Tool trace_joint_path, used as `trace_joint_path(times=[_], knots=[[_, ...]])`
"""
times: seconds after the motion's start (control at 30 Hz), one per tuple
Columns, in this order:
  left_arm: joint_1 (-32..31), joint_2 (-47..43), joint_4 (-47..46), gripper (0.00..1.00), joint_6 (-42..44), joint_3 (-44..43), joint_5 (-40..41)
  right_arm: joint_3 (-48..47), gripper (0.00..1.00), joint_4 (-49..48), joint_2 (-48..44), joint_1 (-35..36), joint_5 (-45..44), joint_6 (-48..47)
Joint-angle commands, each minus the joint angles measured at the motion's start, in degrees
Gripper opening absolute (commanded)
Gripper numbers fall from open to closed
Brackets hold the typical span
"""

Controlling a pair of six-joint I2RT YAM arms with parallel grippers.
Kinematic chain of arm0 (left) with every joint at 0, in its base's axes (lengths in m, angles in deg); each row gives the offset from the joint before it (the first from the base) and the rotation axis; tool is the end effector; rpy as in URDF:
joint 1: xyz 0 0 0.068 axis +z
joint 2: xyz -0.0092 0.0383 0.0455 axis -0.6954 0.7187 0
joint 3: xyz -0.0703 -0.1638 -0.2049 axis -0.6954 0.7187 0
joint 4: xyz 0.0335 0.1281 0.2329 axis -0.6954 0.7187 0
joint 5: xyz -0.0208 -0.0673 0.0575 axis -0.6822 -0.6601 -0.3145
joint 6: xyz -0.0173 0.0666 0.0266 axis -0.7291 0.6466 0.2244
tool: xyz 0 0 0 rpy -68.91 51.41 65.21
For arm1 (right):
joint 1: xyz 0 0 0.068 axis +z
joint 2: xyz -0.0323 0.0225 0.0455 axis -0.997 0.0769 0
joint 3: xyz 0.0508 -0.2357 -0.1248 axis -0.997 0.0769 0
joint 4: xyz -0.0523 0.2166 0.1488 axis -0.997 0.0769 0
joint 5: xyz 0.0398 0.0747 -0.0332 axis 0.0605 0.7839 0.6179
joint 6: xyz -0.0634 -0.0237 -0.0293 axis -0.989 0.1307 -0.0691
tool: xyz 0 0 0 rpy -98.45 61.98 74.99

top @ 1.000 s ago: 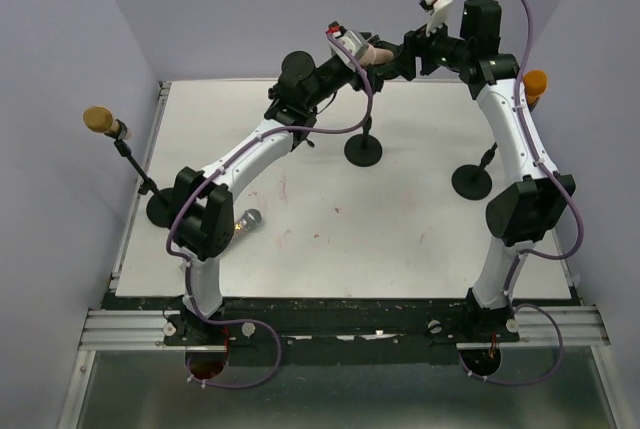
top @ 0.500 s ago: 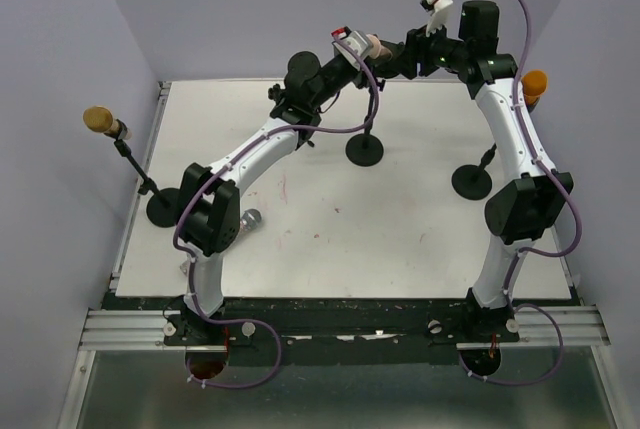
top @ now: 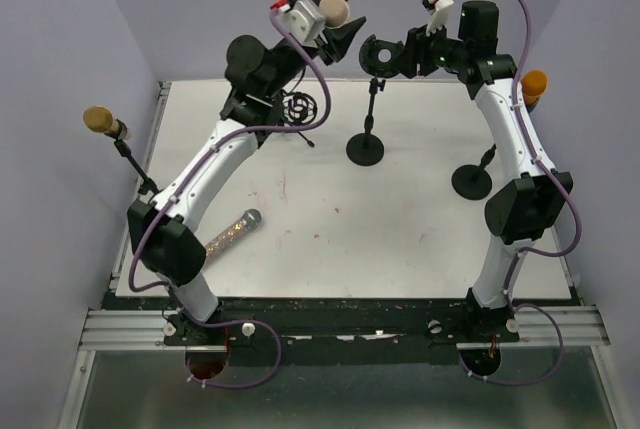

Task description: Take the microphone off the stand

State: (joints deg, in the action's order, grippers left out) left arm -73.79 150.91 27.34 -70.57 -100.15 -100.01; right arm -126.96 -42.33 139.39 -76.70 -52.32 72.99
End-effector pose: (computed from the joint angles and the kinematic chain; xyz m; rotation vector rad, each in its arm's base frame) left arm 0.3600 -0.2342 0.4979 0.6502 0.9047 -0.6558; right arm 0.4591 0.1055 0.4113 -0.6256 1.8298 0.5818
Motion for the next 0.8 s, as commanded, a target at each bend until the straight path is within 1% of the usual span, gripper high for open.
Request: trace_joint_path(times=[0.0,0.07,0.2,0.27,0.33,0.43,0.5,0.57,0.63,0.7,0.77], knots=[[3.2,-10.0,5.8,0.00,-4.2,-0.1,-7.4,-1.5,0.61,-0.9,0.1,-0.1,-1.2,1.1],[5.4,-12.7,11.2,0.00,-8.1,0.6,-10.8,-2.0,0.66,-0.9,-1.4,-0.1,-1.4,0.4],[10.3,-16.6,20.3,0.00,-15.2,3.8,-21.6,-0.2,0.75,-0.3,-6.2,-0.1,-0.4,-2.6],[11.7,-18.5,23.6,0.00,-16.5,6.8,-26.0,2.4,0.77,-0.4,-9.9,-0.1,1.3,-4.1],[12.2,-19.9,28.2,0.00,-15.7,9.8,-30.3,5.5,0.78,-1.2,-13.2,0.0,4.4,-4.7],[12.2,-20.7,34.9,0.00,-14.9,13.1,-34.6,9.5,0.80,-3.2,-17.5,0.6,10.0,-4.2],[12.1,-20.6,36.5,0.00,-16.3,15.1,-35.5,11.5,0.81,-3.7,-19.8,2.5,13.0,-5.0],[12.0,-20.0,36.9,0.00,-17.2,16.7,-34.8,12.2,0.82,-3.2,-21.3,5.4,14.3,-5.7],[12.0,-18.9,38.0,0.00,-15.5,17.6,-32.8,11.5,0.83,-1.7,-21.1,8.6,15.9,-5.4],[11.9,-17.8,38.6,0.00,-13.7,17.9,-30.6,11.3,0.84,-1.1,-20.2,11.1,18.2,-3.4],[11.9,-17.1,37.7,0.00,-13.9,17.7,-29.5,12.9,0.85,-3.4,-19.8,13.1,18.7,-0.7]])
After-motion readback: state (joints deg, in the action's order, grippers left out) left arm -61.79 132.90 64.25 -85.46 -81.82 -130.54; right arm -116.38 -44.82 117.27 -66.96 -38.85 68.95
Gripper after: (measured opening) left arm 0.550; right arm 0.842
